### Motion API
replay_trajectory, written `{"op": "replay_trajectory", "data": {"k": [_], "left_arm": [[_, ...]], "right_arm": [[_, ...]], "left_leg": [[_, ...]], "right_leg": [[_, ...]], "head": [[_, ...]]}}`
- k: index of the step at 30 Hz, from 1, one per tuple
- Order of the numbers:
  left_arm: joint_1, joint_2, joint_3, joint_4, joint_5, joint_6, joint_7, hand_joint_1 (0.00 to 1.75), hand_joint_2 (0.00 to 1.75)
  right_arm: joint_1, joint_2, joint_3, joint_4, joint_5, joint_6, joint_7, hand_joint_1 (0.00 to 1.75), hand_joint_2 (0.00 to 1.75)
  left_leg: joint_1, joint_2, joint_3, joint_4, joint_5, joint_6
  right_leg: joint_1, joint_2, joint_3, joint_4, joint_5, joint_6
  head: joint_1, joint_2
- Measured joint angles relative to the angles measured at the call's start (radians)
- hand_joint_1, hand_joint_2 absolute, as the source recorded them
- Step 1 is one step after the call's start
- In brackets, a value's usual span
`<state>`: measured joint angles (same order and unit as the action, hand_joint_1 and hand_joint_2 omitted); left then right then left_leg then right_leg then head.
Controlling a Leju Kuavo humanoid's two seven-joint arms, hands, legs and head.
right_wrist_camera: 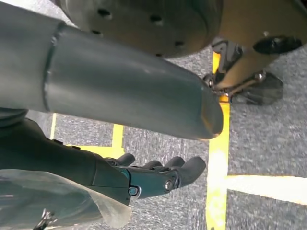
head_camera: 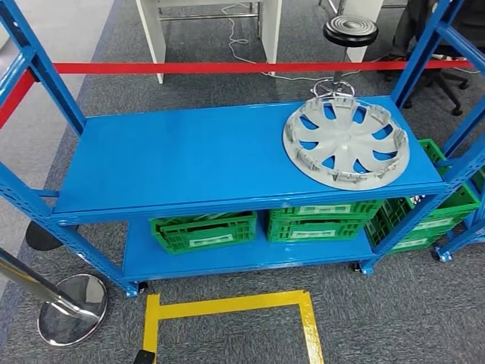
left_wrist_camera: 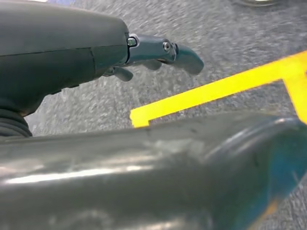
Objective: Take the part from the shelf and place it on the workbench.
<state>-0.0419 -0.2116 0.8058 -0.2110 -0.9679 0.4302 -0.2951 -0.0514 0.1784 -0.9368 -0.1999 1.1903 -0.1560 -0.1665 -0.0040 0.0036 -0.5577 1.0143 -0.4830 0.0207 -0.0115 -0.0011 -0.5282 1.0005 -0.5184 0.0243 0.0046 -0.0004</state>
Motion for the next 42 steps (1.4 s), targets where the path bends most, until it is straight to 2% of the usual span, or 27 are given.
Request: {"op": "replay_trajectory", "data": {"k": [2, 5, 6, 7, 8, 10, 12, 15, 17, 18, 20, 21, 22, 23, 25, 26, 27, 30, 32, 33, 35, 36, 37, 38, 39, 41, 42], "left_arm": [[0.001, 0.001, 0.003, 0.000, 0.003, -0.001, -0.003, 0.00, 0.00], [-0.003, 0.001, 0.006, 0.000, 0.004, -0.002, -0.004, 0.00, 0.00], [-0.003, 0.001, 0.006, 0.000, 0.004, -0.002, -0.004, 0.00, 0.00], [-0.003, 0.001, 0.006, 0.000, 0.004, -0.002, -0.005, 0.00, 0.00], [-0.003, 0.001, 0.007, 0.000, 0.004, -0.002, -0.005, 0.00, 0.00], [-0.003, 0.000, 0.007, 0.000, 0.004, -0.005, -0.005, 0.00, 0.00], [-0.004, -0.001, 0.008, 0.000, 0.004, -0.011, -0.007, 0.00, 0.00], [-0.005, -0.002, 0.012, 0.000, 0.004, -0.014, -0.009, 0.00, 0.00], [-0.006, -0.002, 0.014, 0.000, 0.004, -0.014, -0.014, 0.00, 0.00], [-0.006, -0.002, 0.015, 0.000, 0.004, -0.013, -0.016, 0.00, 0.00], [-0.007, -0.001, 0.017, 0.000, 0.005, -0.013, -0.019, 0.00, 0.00], [-0.007, 0.000, 0.018, 0.000, 0.005, -0.013, -0.019, 0.00, 0.00], [-0.006, 0.000, 0.019, 0.000, 0.006, -0.013, -0.019, 0.00, 0.00], [-0.005, 0.001, 0.020, 0.000, 0.005, -0.014, -0.019, 0.00, 0.00], [-0.005, 0.002, 0.021, 0.000, 0.005, -0.014, -0.018, 0.00, 0.00], [-0.006, 0.002, 0.021, 0.000, 0.005, -0.014, -0.017, 0.00, 0.00], [-0.007, 0.002, 0.021, 0.000, 0.005, -0.014, -0.015, 0.00, 0.00], [-0.009, 0.002, 0.021, 0.000, 0.005, -0.014, -0.010, 0.00, 0.00], [-0.007, 0.002, 0.021, 0.000, 0.005, -0.013, -0.008, 0.00, 0.00], [-0.008, 0.002, 0.021, 0.000, 0.005, -0.014, -0.007, 0.00, 0.00], [-0.010, 0.001, 0.022, 0.000, 0.006, -0.015, -0.008, 0.00, 0.00], [-0.011, 0.000, 0.022, 0.000, 0.006, -0.016, -0.009, 0.00, 0.00], [-0.010, 0.000, 0.022, 0.000, 0.007, -0.016, -0.009, 0.00, 0.00], [-0.010, 0.000, 0.022, 0.000, 0.007, -0.017, -0.009, 0.00, 0.00], [-0.010, 0.000, 0.022, 0.000, 0.007, -0.017, -0.009, 0.00, 0.00], [-0.010, 0.000, 0.022, 0.000, 0.007, -0.018, -0.009, 0.00, 0.00], [-0.010, 0.000, 0.022, 0.000, 0.007, -0.018, -0.009, 0.00, 0.00]], "right_arm": [[0.000, 0.001, 0.000, 0.000, 0.001, 0.000, 0.000, 0.00, 0.00], [0.000, 0.001, 0.000, 0.000, 0.003, 0.000, 0.000, 0.00, 0.00], [0.001, 0.001, 0.000, 0.000, 0.003, 0.000, 0.000, 0.00, 0.00], [0.002, 0.001, 0.000, 0.000, 0.003, 0.000, 0.000, 0.00, 0.00], [0.002, 0.001, 0.000, 0.000, 0.003, 0.000, 0.000, 0.00, 0.00], [0.001, 0.001, 0.000, 0.000, 0.002, 0.000, -0.003, 0.00, 0.00], [-0.002, 0.001, 0.000, 0.000, 0.000, -0.001, -0.007, 0.00, 0.00], [0.000, 0.001, 0.000, 0.000, -0.001, 0.000, -0.008, 0.00, 0.00], [0.000, 0.001, 0.000, 0.000, 0.000, 0.000, -0.008, 0.00, 0.00], [-0.001, 0.001, 0.000, 0.000, 0.001, 0.000, -0.008, 0.00, 0.00], [-0.003, 0.001, 0.000, 0.000, 0.002, 0.000, -0.009, 0.00, 0.00], [-0.002, 0.001, 0.000, 0.000, 0.003, 0.001, -0.008, 0.00, 0.00], [-0.002, 0.001, 0.000, 0.000, 0.003, 0.001, -0.008, 0.00, 0.00], [-0.001, 0.001, 0.000, 0.000, 0.003, 0.002, -0.008, 0.00, 0.00], [-0.001, 0.001, 0.000, 0.000, 0.002, 0.002, -0.009, 0.00, 0.00], [-0.001, 0.001, 0.000, 0.000, 0.001, 0.002, -0.009, 0.00, 0.00], [-0.002, 0.002, 0.000, 0.000, 0.000, 0.002, -0.009, 0.00, 0.00], [-0.005, 0.002, 0.000, 0.000, -0.002, 0.001, -0.010, 0.00, 0.00], [-0.006, 0.001, 0.000, 0.000, -0.003, 0.001, -0.010, 0.00, 0.00], [-0.006, 0.001, 0.000, 0.000, -0.002, 0.001, -0.010, 0.00, 0.00], [-0.006, 0.001, 0.000, 0.000, -0.001, 0.001, -0.009, 0.00, 0.00], [-0.005, 0.001, 0.000, 0.000, 0.000, 0.001, -0.009, 0.00, 0.00], [-0.004, 0.002, 0.000, 0.000, 0.001, 0.001, -0.009, 0.00, 0.00], [-0.003, 0.002, 0.000, 0.000, 0.002, 0.001, -0.009, 0.00, 0.00], [-0.002, 0.001, 0.000, 0.000, 0.002, 0.002, -0.009, 0.00, 0.00], [-0.002, 0.001, 0.000, 0.000, 0.002, 0.002, -0.010, 0.00, 0.00], [-0.004, 0.001, 0.000, 0.000, 0.002, 0.002, -0.010, 0.00, 0.00]], "left_leg": [[0.005, 0.001, 0.002, -0.008, 0.004, 0.010], [0.005, 0.002, 0.004, -0.011, 0.004, 0.019], [0.003, 0.003, 0.005, -0.011, 0.003, 0.022], [0.001, 0.002, 0.007, -0.011, 0.002, 0.023], [0.000, 0.001, 0.009, -0.011, 0.000, 0.023], [-0.003, 0.000, 0.015, -0.011, -0.004, 0.022], [-0.007, -0.001, 0.018, -0.008, -0.010, 0.015], [-0.008, 0.000, 0.017, -0.007, -0.013, 0.002], [-0.006, -0.001, 0.009, 0.020, -0.034, -0.009], [-0.004, -0.001, -0.008, 0.061, -0.059, -0.015], [0.000, -0.001, -0.069, 0.192, -0.119, -0.023], [0.002, -0.001, -0.099, 0.251, -0.138, -0.026], [0.004, -0.001, -0.116, 0.280, -0.136, -0.027], [0.005, -0.001, -0.116, 0.271, -0.114, -0.028], [0.007, -0.001, -0.066, 0.146, -0.033, -0.023], [0.006, -0.001, -0.038, 0.079, -0.005, -0.019], [0.004, -0.001, -0.018, 0.033, 0.009, -0.015], [0.001, -0.004, -0.008, 0.005, 0.004, -0.002], [0.005, -0.004, -0.003, -0.004, 0.006, 0.009], [0.007, -0.004, -0.001, -0.007, 0.006, 0.015], [0.007, -0.004, 0.002, -0.008, 0.003, 0.023], [0.007, -0.003, 0.003, -0.008, 0.000, 0.025], [0.006, -0.004, 0.006, -0.008, -0.003, 0.026], [0.006, -0.004, 0.010, -0.007, -0.006, 0.026], [0.006, -0.005, 0.016, -0.007, -0.010, 0.024], [0.005, -0.006, 0.029, -0.006, -0.022, 0.017], [0.003, -0.007, 0.033, -0.004, -0.027, 0.012]], "right_leg": [[0.000, 0.000, -0.022, 0.039, -0.024, 0.010], [0.000, 0.000, -0.119, 0.220, -0.103, 0.017], [0.000, 0.000, -0.146, 0.268, -0.114, 0.017], [0.000, 0.000, -0.159, 0.282, -0.106, 0.015], [0.001, 0.000, -0.153, 0.260, -0.080, 0.012], [0.003, 0.000, -0.095, 0.131, -0.008, 0.001], [0.007, 0.000, -0.042, 0.027, 0.024, -0.009], [0.009, 0.001, -0.027, 0.004, 0.023, -0.018], [0.005, 0.000, -0.022, -0.002, 0.024, -0.028], [0.002, -0.001, -0.019, -0.005, 0.024, -0.033], [0.002, -0.001, -0.015, -0.005, 0.021, -0.038], [0.003, -0.001, -0.013, -0.005, 0.019, -0.039], [0.003, -0.001, -0.010, -0.005, 0.017, -0.039], [0.002, 0.000, -0.006, -0.004, 0.014, -0.038], [0.002, 0.002, 0.005, -0.004, 0.007, -0.033], [0.004, 0.003, 0.009, -0.003, 0.002, -0.028], [0.006, 0.003, 0.010, -0.002, -0.002, -0.023], [0.007, 0.001, 0.009, -0.003, -0.007, -0.007], [0.005, 0.001, 0.000, 0.016, -0.023, 0.003], [0.004, 0.001, -0.019, 0.054, -0.044, 0.007], [0.002, 0.001, -0.090, 0.185, -0.100, 0.013], [0.002, 0.001, -0.128, 0.249, -0.119, 0.015], [0.001, 0.001, -0.154, 0.286, -0.120, 0.016], [0.001, 0.001, -0.162, 0.285, -0.101, 0.017], [0.000, 0.000, -0.148, 0.244, -0.063, 0.016], [0.001, 0.000, -0.090, 0.108, 0.013, 0.011], [0.001, 0.000, -0.064, 0.056, 0.031, 0.007]], "head": [[0.002, 0.000], [0.004, 0.000], [0.004, 0.000], [0.004, 0.000], [0.004, 0.000], [0.004, 0.000], [0.003, 0.000], [0.002, 0.000], [0.000, 0.000], [-0.002, 0.000], [-0.004, 0.000], [-0.004, 0.000], [-0.004, 0.000], [-0.004, 0.000], [-0.004, 0.000], [-0.004, 0.000], [-0.004, 0.000], [-0.003, 0.000], [0.000, 0.000], [0.002, 0.000], [0.007, 0.000], [0.008, 0.000], [0.008, 0.000], [0.008, 0.000], [0.008, 0.000], [0.009, 0.000], [0.008, 0.000]]}}
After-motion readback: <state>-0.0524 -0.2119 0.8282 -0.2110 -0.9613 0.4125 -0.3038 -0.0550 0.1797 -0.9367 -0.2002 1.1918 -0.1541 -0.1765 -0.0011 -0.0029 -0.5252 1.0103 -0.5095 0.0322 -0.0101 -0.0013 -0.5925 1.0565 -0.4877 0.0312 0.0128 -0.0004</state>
